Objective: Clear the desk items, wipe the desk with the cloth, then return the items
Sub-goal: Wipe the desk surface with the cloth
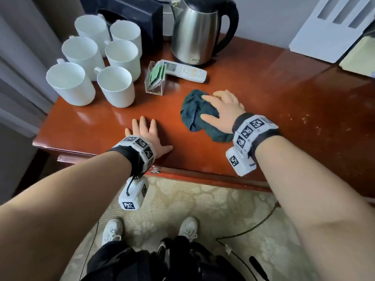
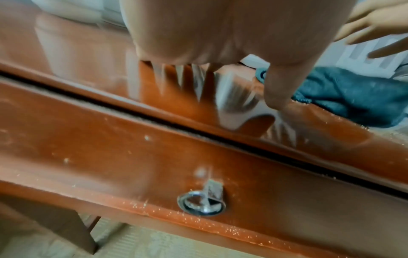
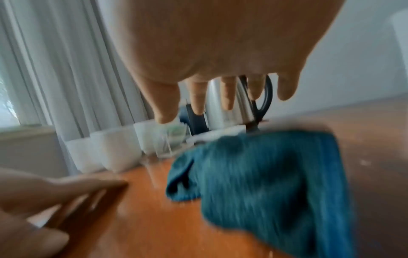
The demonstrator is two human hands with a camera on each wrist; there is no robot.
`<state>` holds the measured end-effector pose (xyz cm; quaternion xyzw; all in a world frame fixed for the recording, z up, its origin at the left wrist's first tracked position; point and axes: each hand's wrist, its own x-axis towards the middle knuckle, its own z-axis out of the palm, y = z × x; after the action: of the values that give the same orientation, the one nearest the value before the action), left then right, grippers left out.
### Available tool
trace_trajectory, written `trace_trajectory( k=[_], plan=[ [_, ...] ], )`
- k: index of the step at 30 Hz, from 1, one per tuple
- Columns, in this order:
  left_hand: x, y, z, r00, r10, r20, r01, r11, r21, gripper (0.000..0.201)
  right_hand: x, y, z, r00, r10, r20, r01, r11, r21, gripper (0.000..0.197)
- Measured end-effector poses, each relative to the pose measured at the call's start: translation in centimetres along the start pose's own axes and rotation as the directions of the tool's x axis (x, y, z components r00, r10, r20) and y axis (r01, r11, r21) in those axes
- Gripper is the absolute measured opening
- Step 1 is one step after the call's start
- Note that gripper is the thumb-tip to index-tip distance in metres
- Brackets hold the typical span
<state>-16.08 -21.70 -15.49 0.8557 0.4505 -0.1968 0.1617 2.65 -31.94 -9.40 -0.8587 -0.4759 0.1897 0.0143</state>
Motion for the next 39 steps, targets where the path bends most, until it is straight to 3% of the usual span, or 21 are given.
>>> trace_trajectory(
  k=[4,7,10,12,15,17,20,22,25,27,30,33,35,37,39],
  plan=[
    [0.0,1.4,1.2,0.996,-0.073,-0.052,0.074,0.997,0.021,0.095,3.2,0.2,3.8,0.972,-0.010,0.235,0.030,0.996,-0.080,0.062],
    [-0.2,2.4,1.7,0.995,-0.085,-0.050,0.086,0.996,0.030,0.086,2.2,1.1,4.9,0.964,-0.161,0.211,0.181,0.980,-0.081,0.056],
    [-0.7,3.5,2.1,0.994,-0.104,-0.038,0.105,0.994,0.017,0.075,-1.5,3.6,5.0,0.922,-0.342,0.183,0.362,0.928,-0.088,0.050],
    [-0.7,4.1,2.1,0.993,-0.119,-0.016,0.119,0.992,0.028,0.072,-4.4,5.9,4.3,0.887,-0.371,0.276,0.408,0.909,-0.088,0.049],
    [-0.7,4.9,1.9,0.991,-0.137,0.013,0.136,0.990,0.028,0.073,-6.9,9.0,2.2,0.811,-0.307,0.499,0.384,0.921,-0.058,0.040],
    [-0.6,5.1,1.9,0.989,-0.145,0.022,0.145,0.989,0.018,0.074,-6.7,9.9,0.5,0.834,-0.299,0.464,0.349,0.937,-0.024,0.034],
    [-0.5,5.0,2.0,0.988,-0.151,0.028,0.151,0.989,0.007,0.074,-3.9,9.4,-1.4,0.949,-0.304,0.090,0.298,0.952,0.073,0.034],
    [-0.6,5.0,2.1,0.988,-0.153,0.029,0.153,0.988,0.008,0.074,-1.1,7.7,-1.4,0.968,-0.251,-0.017,0.252,0.962,0.107,0.039],
    [-0.5,4.9,2.0,0.987,-0.158,0.035,0.158,0.987,0.005,0.074,1.9,4.6,1.1,0.968,-0.176,0.179,0.185,0.982,-0.032,0.061],
    [-0.4,5.0,1.9,0.986,-0.160,0.047,0.160,0.987,0.007,0.075,2.3,3.3,3.3,0.962,-0.098,0.254,0.139,0.979,-0.147,0.063],
    [-0.3,4.9,1.7,0.987,-0.155,0.048,0.154,0.988,0.009,0.076,0.8,3.1,4.6,0.978,-0.150,0.147,0.178,0.963,-0.203,0.051],
    [-0.5,5.1,1.6,0.986,-0.155,0.063,0.155,0.988,0.006,0.076,-1.9,4.8,4.7,0.961,-0.243,0.134,0.265,0.947,-0.182,0.042],
    [-0.5,5.1,1.5,0.987,-0.152,0.055,0.152,0.988,0.008,0.076,-4.5,6.2,4.6,0.941,-0.278,0.193,0.311,0.935,-0.170,0.043],
    [-0.7,5.1,1.6,0.988,-0.149,0.043,0.149,0.989,0.010,0.075,-7.4,7.4,4.2,0.893,-0.298,0.337,0.356,0.926,-0.126,0.049],
    [-0.9,5.1,1.6,0.988,-0.150,0.030,0.150,0.989,0.015,0.074,-9.8,8.4,3.1,0.845,-0.249,0.473,0.317,0.946,-0.070,0.057]
  ],
)
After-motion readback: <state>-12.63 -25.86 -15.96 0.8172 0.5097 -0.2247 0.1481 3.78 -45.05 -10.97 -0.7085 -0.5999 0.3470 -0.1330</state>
